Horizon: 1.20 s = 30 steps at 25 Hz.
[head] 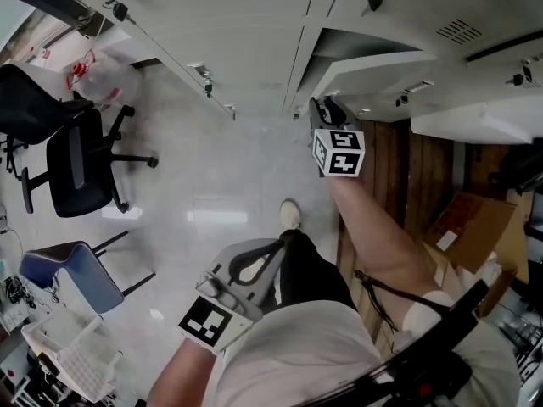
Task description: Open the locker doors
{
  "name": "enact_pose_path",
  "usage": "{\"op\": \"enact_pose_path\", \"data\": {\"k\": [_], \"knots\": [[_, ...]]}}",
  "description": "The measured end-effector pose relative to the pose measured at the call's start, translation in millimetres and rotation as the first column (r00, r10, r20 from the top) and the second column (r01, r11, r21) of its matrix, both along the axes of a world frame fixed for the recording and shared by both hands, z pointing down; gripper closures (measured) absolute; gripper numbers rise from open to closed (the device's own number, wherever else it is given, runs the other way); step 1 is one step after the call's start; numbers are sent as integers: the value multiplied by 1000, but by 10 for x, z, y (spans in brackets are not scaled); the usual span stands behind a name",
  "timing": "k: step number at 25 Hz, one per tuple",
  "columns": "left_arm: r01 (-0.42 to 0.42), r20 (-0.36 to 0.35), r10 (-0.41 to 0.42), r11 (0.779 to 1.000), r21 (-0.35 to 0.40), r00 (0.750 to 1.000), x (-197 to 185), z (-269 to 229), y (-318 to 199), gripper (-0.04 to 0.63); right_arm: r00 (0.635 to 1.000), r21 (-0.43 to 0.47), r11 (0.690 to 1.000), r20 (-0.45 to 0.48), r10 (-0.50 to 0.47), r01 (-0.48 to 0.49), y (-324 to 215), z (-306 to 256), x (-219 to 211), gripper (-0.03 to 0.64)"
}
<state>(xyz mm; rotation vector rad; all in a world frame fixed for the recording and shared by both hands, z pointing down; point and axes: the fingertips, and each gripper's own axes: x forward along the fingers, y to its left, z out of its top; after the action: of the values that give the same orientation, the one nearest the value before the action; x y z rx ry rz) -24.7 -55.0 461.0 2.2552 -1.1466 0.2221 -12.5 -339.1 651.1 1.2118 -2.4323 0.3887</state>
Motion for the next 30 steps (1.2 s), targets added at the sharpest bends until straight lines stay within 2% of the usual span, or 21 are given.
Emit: {"op": "enact_pose_path", "data": {"k": [12,19,30], "knots": [[-145,-10,145,989,21,989,428,-4,366,584,999,19,999,-2,-49,49,621,17,592,514],[-201,-6,202,979,22,979,589,-3,554,584,1000,17,1000,1,-6,6,870,36,964,514],[-282,-2,283,958,41,959,820,-38,617,584,997,10,998,-40,69,-69,1169,42,1755,563]]}}
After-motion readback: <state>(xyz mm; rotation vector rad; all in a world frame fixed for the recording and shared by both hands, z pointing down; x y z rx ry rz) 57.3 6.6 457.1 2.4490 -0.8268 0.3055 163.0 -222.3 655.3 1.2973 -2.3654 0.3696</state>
